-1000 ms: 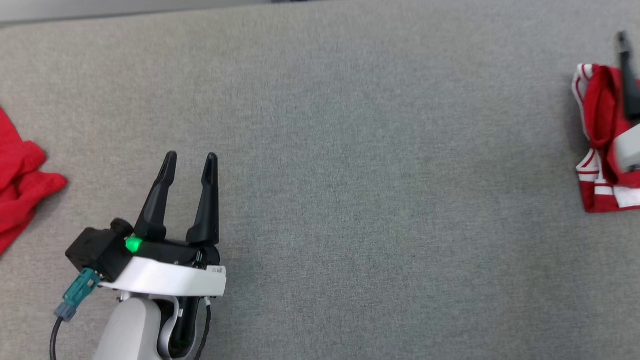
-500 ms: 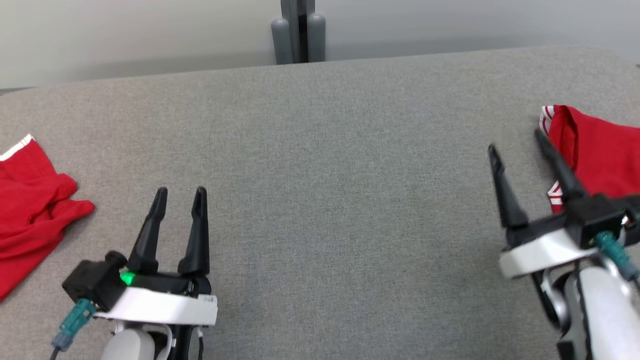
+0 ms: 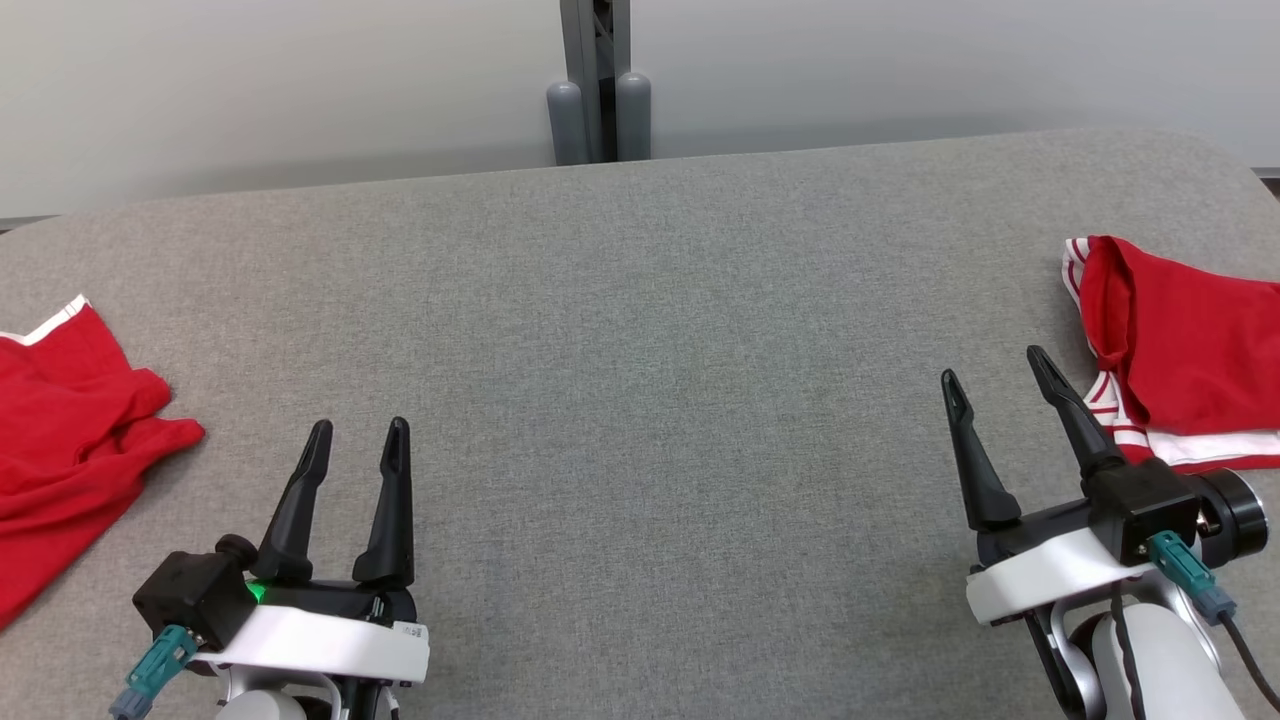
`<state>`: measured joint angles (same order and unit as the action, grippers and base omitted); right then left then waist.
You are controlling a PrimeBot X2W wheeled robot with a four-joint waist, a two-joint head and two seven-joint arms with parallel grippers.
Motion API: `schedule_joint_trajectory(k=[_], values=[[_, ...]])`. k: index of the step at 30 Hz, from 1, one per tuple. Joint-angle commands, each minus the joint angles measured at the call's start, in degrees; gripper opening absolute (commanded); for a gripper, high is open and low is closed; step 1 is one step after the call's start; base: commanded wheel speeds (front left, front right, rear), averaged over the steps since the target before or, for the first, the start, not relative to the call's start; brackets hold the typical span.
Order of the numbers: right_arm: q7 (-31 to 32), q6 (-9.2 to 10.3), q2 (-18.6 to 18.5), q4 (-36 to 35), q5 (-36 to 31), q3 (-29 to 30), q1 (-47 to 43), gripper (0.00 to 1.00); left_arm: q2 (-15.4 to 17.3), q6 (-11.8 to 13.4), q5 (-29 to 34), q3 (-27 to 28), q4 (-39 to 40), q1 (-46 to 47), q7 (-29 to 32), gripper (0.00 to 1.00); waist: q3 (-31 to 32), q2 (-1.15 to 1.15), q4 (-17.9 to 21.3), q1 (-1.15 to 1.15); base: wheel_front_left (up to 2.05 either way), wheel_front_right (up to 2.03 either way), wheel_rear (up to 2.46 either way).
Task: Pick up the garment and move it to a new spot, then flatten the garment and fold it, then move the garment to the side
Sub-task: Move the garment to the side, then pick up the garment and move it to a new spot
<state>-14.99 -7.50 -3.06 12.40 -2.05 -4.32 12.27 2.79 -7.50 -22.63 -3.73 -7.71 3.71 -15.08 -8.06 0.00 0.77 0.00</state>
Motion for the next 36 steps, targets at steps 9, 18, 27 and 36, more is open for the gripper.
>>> schedule_joint_trajectory(k=[9,18,27,36], values=[[-0.3,0.01,0.0,-0.6,0.2,1.2,-1.0,1.0,0.2,0.0,-0.6,-0.2,0.5,0.2,0.0,1.0,-0.2,0.0,-2.3,0.0,0.0,0.0,0.0],[-0.3,0.01,0.0,-0.3,0.2,-0.5,-2.2,1.0,0.2,0.2,-1.2,-0.1,0.8,-0.4,0.0,1.0,0.2,0.0,-12.5,0.0,0.0,0.0,0.0],[-0.3,0.01,0.0,0.8,1.0,-3.0,-2.2,1.0,0.2,0.5,-1.6,1.1,0.9,-3.6,0.0,1.0,2.7,0.0,-24.2,0.0,0.0,0.0,0.0],[-0.2,0.01,-0.1,2.3,3.6,-7.6,-1.9,1.0,0.2,1.5,-2.7,3.2,2.8,-7.5,0.0,1.0,4.4,0.0,-30.0,0.0,0.0,0.0,0.0]])
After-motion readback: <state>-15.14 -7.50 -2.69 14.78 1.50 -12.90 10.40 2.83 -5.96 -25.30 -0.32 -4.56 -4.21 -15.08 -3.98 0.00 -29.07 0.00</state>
